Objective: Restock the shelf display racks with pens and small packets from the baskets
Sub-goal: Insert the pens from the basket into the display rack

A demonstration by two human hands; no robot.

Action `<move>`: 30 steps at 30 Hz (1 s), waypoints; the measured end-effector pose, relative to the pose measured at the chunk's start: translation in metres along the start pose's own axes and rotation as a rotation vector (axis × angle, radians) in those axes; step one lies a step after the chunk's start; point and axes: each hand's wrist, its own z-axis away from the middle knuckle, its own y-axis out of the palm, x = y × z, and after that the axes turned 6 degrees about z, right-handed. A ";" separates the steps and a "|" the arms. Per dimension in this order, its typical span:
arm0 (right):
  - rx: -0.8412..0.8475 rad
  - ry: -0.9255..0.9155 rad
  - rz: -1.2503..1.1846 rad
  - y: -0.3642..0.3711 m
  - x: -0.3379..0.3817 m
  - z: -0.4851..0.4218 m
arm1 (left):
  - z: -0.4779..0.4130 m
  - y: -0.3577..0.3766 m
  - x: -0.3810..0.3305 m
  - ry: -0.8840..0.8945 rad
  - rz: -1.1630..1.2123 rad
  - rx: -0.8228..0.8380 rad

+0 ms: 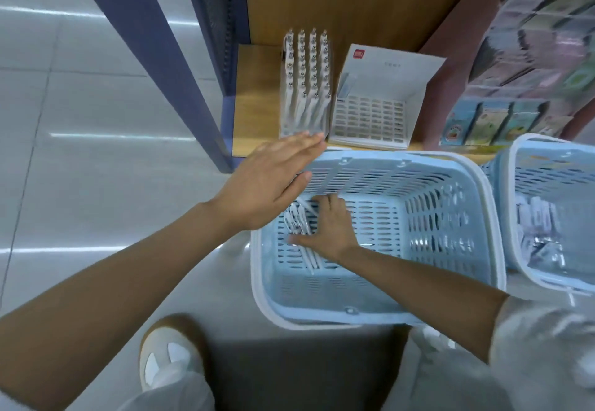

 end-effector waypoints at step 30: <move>0.219 -0.345 -0.678 -0.180 0.010 0.041 | -0.019 -0.025 -0.024 -0.163 0.517 -0.152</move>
